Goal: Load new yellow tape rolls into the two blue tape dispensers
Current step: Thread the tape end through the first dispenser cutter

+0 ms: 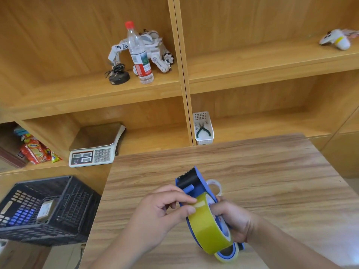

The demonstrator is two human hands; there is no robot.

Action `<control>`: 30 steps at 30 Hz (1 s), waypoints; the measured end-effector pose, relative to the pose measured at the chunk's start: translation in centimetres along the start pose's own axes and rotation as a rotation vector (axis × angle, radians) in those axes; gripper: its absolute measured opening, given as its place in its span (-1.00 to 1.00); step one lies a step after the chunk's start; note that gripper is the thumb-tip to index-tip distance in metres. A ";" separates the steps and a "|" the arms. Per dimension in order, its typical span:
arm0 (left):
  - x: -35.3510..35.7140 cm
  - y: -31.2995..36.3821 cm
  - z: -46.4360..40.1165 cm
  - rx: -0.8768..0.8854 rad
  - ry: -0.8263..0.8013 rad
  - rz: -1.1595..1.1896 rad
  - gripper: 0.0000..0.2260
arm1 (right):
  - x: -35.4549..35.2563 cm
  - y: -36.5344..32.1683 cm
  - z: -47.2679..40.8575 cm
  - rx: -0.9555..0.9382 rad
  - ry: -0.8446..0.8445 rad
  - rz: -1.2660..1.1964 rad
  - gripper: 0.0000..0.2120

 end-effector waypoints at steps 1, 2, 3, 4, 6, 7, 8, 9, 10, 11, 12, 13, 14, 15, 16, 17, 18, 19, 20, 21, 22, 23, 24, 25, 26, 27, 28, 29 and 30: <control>0.0 0.2 0.1 0.029 0.004 -0.054 -0.86 | 0.0 0.1 0.2 0.005 -0.004 0.000 -0.51; -0.1 0.3 0.3 0.072 0.009 -0.131 -0.87 | 0.0 0.2 0.3 0.011 -0.006 -0.002 -0.52; -0.1 0.5 0.4 0.117 0.010 -0.214 -0.88 | 0.1 0.3 0.5 0.015 -0.008 -0.008 -0.54; -0.2 0.7 0.6 0.156 0.007 -0.294 -0.90 | 0.2 0.3 0.6 0.018 -0.012 -0.012 -0.55; -0.2 1.0 0.9 0.169 0.012 -0.402 -0.94 | 0.3 0.5 0.8 0.021 -0.023 -0.011 -0.56; -0.2 1.1 1.1 0.144 0.027 -0.425 -0.95 | 0.4 0.6 0.9 0.027 -0.031 -0.008 -0.55; -0.1 1.2 1.3 0.118 0.040 -0.435 -0.93 | 0.4 0.7 1.0 0.034 -0.040 -0.006 -0.55; 0.0 1.2 1.5 0.104 0.045 -0.430 -0.92 | 0.4 0.7 1.1 0.044 -0.049 -0.005 -0.56; 0.1 1.3 1.7 0.099 0.037 -0.416 -0.92 | 0.3 0.9 1.1 0.051 -0.052 -0.003 -0.58; 0.2 1.4 1.9 0.096 0.013 -0.390 -0.93 | 0.2 0.9 1.2 0.057 -0.056 -0.002 -0.59; 0.2 1.6 1.9 0.090 -0.023 -0.366 -0.93 | 0.2 1.0 1.4 0.061 -0.062 0.003 -0.62; 0.2 1.8 1.9 0.083 -0.059 -0.351 -0.90 | 0.3 1.0 1.5 0.066 -0.064 0.007 -0.65; 0.1 2.0 1.8 0.078 -0.094 -0.355 -0.89 | 0.4 1.0 1.7 0.069 -0.066 0.012 -0.69; 0.1 2.2 1.7 0.075 -0.126 -0.366 -0.90 | 0.5 1.1 1.8 0.068 -0.067 0.012 -0.73; -0.1 2.4 1.7 0.067 -0.153 -0.375 -0.93 | 0.6 1.3 1.9 0.069 -0.067 0.010 -0.74; -0.2 2.5 1.5 0.060 -0.174 -0.383 -0.95 | 0.7 1.4 1.9 0.071 -0.062 0.006 -0.74; -0.4 2.5 1.4 0.057 -0.188 -0.401 -0.95 | 0.6 1.6 1.8 0.072 -0.053 0.003 -0.73; -0.6 2.6 1.3 0.062 -0.198 -0.431 -0.94 | 0.6 1.7 1.8 0.075 -0.045 0.001 -0.71; -0.8 2.7 1.1 0.070 -0.211 -0.463 -0.93 | 0.5 2.0 1.6 0.080 -0.037 -0.001 -0.67; -1.0 2.8 0.8 0.080 -0.226 -0.489 -0.93 | 0.4 2.1 1.5 0.087 -0.029 0.004 -0.65; -1.2 3.0 0.5 0.092 -0.246 -0.512 -0.92 | 0.3 2.3 1.5 0.092 -0.021 0.015 -0.62; -1.4 3.2 0.1 0.111 -0.270 -0.543 -0.91 | 0.4 2.4 1.4 0.097 -0.020 0.025 -0.59; -1.6 3.5 -0.3 0.133 -0.295 -0.580 -0.91 | 0.5 2.5 1.3 0.102 -0.030 0.034 -0.57; -1.8 3.8 -0.7 0.156 -0.319 -0.617 -0.90 | 0.7 2.8 1.3 0.110 -0.042 0.045 -0.56; -2.0 4.2 -1.2 0.174 -0.340 -0.647 -0.90 | 0.8 3.0 1.2 0.124 -0.057 0.047 -0.54; -2.1 4.4 -1.7 0.184 -0.358 -0.665 -0.90 | 1.1 3.3 1.2 0.136 -0.071 0.044 -0.53; -2.2 4.6 -2.2 0.188 -0.374 -0.675 -0.90 | 1.2 3.4 1.2 0.149 -0.087 0.027 -0.53; -2.2 4.8 -2.6 0.189 -0.388 -0.678 -0.90 | 1.2 3.6 1.2 0.160 -0.096 0.019 -0.54; -2.3 4.9 -3.0 0.186 -0.400 -0.676 -0.90 | 1.2 3.7 1.2 0.164 -0.092 0.013 -0.55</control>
Point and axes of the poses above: each hand's wrist, its own z-axis away from the middle knuckle, its own x-axis out of the palm, y = z × x, the point moved 1 cm from there along -z, towards the middle knuckle, and after that the axes turned 6 degrees about -x, right-handed, at the moved point
